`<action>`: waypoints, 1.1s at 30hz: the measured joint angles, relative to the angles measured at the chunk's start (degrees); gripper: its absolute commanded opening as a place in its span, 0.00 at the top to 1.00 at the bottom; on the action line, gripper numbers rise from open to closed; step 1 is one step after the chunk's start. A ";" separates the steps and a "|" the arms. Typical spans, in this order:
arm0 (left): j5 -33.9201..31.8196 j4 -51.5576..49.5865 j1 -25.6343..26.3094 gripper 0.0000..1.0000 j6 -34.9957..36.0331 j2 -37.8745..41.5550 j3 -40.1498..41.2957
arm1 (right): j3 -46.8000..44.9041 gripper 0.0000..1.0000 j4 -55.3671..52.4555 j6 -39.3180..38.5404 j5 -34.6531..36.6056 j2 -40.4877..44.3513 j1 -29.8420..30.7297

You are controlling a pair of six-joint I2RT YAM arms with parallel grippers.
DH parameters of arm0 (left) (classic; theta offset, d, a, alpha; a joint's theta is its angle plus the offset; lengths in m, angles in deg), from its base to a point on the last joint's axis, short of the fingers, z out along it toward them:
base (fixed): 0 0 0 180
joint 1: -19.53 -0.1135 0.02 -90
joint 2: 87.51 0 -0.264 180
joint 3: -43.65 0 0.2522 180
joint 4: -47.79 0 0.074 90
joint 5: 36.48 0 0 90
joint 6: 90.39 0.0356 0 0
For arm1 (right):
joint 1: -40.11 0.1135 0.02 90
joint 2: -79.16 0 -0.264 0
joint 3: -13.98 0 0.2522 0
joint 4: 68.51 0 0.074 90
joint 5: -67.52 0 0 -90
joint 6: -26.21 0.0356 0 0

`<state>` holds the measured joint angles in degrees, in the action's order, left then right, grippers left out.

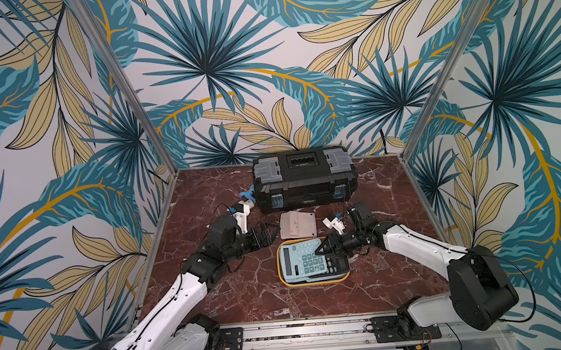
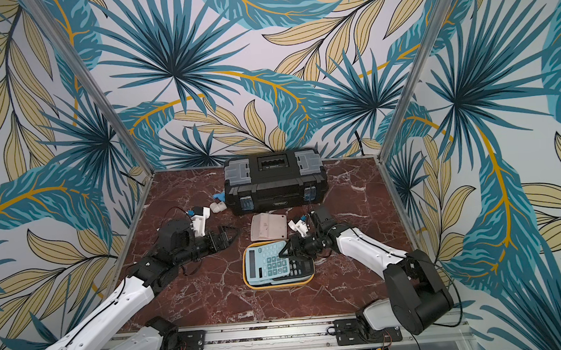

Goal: Put the calculator in the storage box
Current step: Place the calculator in the storage box.

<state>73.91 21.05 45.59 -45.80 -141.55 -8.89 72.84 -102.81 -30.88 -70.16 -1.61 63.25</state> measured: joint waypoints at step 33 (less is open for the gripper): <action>-0.96 -0.22 0.00 0.00 0.70 -0.31 0.00 | 3.19 0.39 -9.27 -4.44 5.99 2.75 -1.81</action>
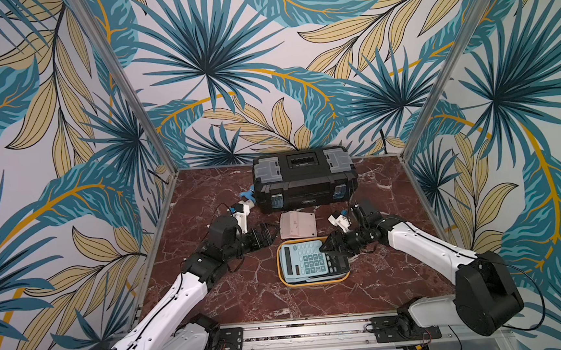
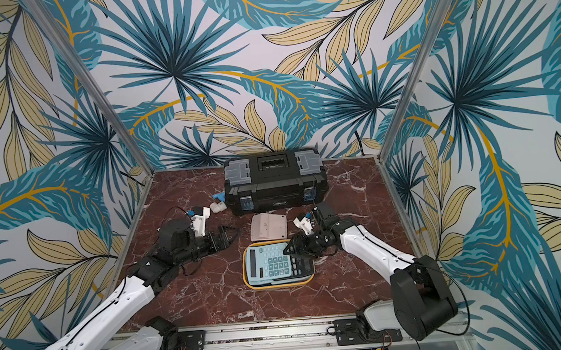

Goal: Put the calculator in the storage box
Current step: Place the calculator in the storage box, then pick up the calculator at the center of the board.

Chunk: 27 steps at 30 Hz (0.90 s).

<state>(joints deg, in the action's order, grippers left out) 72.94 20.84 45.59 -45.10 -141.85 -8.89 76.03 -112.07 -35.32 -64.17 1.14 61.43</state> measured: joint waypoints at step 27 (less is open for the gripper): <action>-5.88 5.44 -3.67 0.00 3.19 -18.47 -1.53 | 15.26 0.01 -2.01 -2.01 11.34 -7.34 -2.16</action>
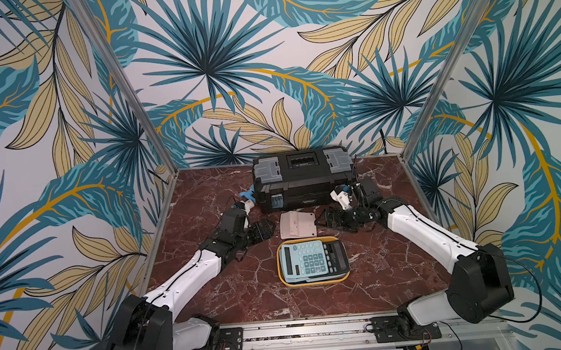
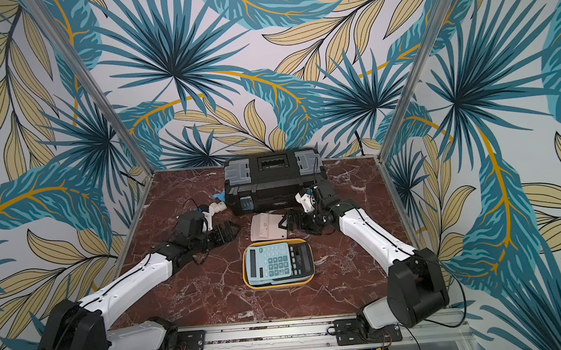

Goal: Put the calculator in the storage box
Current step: Pick up the calculator at the center of the board.

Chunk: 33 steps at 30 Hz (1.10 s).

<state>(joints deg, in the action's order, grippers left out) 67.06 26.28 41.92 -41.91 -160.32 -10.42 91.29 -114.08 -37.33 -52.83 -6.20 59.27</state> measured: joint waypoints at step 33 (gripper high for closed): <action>4.37 24.83 3.21 0.00 -2.93 -28.33 -5.25 | 6.51 0.07 7.61 -2.71 4.55 -23.89 -0.74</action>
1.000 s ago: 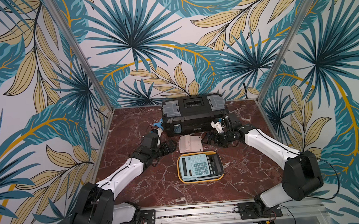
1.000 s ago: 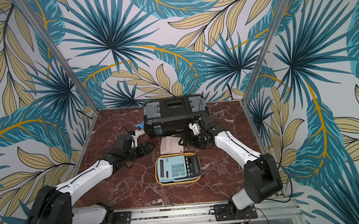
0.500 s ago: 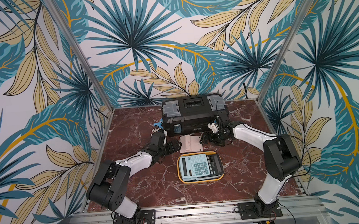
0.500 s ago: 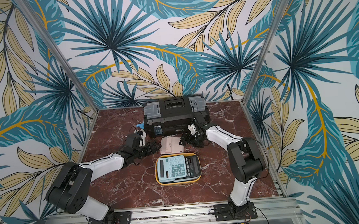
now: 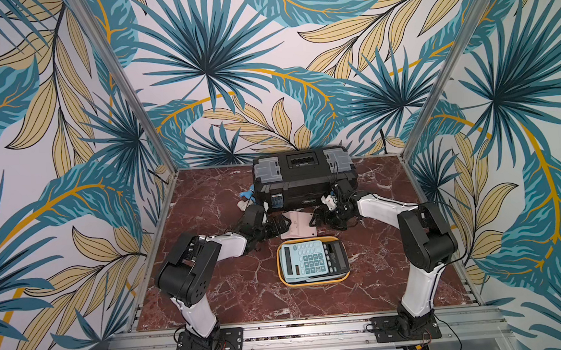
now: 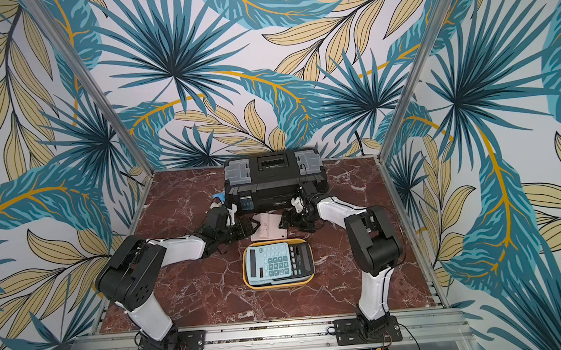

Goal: Put the calculator in the storage box
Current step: Pick up the calculator at the center of the board.

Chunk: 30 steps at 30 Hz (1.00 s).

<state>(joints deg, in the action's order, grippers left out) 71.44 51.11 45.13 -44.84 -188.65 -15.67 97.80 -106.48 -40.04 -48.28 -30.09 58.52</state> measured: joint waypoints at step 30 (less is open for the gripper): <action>8.28 14.82 0.96 0.08 -10.73 6.75 0.42 | -2.73 0.19 17.05 10.62 -14.49 -3.21 0.72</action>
<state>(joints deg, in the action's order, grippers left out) 79.72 65.93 46.09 -55.57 -181.90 -15.25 95.07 -89.43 -29.42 -62.78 -33.30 59.25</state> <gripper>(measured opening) 0.913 0.816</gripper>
